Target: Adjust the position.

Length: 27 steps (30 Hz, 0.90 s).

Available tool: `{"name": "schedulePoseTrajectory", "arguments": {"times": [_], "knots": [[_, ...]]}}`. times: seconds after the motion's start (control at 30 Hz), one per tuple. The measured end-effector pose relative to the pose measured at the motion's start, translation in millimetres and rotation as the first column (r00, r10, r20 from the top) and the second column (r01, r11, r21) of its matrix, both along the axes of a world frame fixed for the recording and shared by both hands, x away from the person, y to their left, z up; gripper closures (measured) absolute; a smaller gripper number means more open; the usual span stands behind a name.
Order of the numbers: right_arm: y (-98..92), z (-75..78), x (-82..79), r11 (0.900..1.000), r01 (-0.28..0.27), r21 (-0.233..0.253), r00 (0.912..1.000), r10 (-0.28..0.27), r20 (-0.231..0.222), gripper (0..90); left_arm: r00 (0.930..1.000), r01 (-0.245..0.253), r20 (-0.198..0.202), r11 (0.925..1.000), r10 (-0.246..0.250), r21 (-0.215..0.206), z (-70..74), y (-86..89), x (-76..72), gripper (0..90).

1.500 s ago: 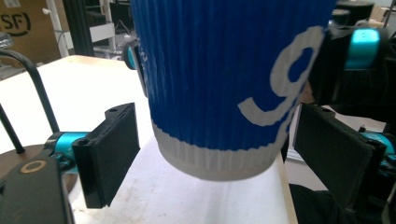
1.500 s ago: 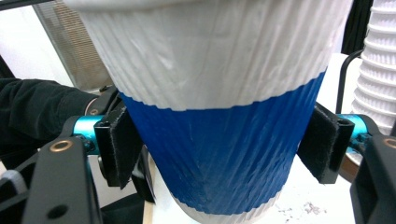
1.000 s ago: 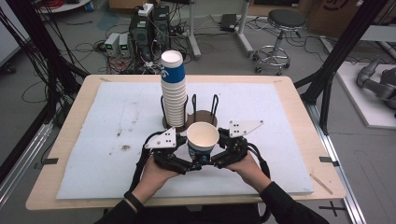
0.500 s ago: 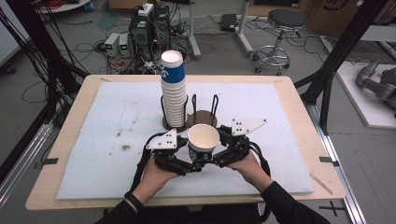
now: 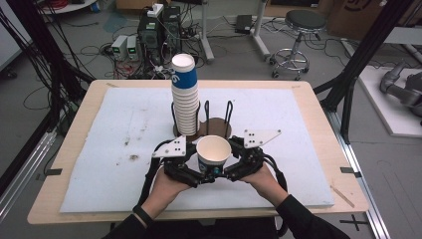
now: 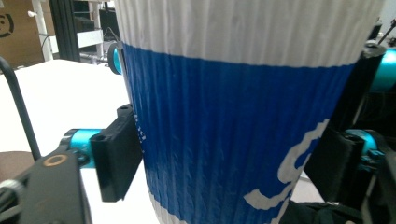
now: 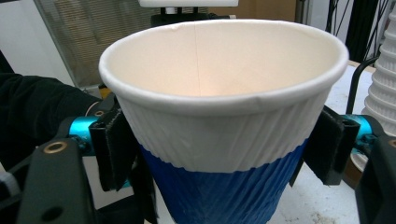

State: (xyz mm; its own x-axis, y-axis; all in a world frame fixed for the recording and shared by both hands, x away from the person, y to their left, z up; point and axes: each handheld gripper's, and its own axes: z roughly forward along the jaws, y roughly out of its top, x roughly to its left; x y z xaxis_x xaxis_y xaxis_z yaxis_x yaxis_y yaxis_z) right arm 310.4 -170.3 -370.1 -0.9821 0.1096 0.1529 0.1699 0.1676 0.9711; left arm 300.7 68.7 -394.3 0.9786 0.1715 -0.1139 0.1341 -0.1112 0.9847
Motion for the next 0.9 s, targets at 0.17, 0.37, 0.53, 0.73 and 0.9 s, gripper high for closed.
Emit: {"name": "schedulePoseTrajectory", "arguments": {"times": [0.17, 0.37, 0.53, 0.73, 0.9], "knots": [[-0.1, -0.7, 0.4, 1.000, 0.005, -0.003, 1.0000, -0.005, -0.002, 22.0, 1.0000, 0.002, 0.003, 1.0000, -0.002, 0.005, -0.2, -0.3, -0.4, 26.5], [-1.3, 2.4, 0.9, 1.000, 0.004, 0.014, 0.9998, -0.004, -0.017, 18.4, 0.9999, -0.001, 0.014, 0.9999, 0.001, 0.017, -2.2, -0.6, 0.0, 26.6], [-3.6, 5.4, 0.8, 1.000, 0.011, 0.027, 0.9999, -0.011, -0.013, 17.7, 0.9999, 0.005, 0.015, 0.9998, -0.006, 0.020, -3.6, -1.4, 0.5, 26.6], [-3.3, 5.5, 0.1, 1.000, 0.010, 0.021, 0.9999, -0.010, -0.003, 20.0, 0.9999, 0.005, 0.014, 0.9999, -0.005, 0.015, -3.8, -1.3, 0.4, 25.9], [-4.9, 5.9, 1.2, 1.000, 0.027, 0.015, 0.9996, -0.027, 0.013, 20.2, 0.9998, -0.015, 0.011, 0.9998, 0.015, 0.011, -2.3, 1.1, 2.0, 17.8]]}}
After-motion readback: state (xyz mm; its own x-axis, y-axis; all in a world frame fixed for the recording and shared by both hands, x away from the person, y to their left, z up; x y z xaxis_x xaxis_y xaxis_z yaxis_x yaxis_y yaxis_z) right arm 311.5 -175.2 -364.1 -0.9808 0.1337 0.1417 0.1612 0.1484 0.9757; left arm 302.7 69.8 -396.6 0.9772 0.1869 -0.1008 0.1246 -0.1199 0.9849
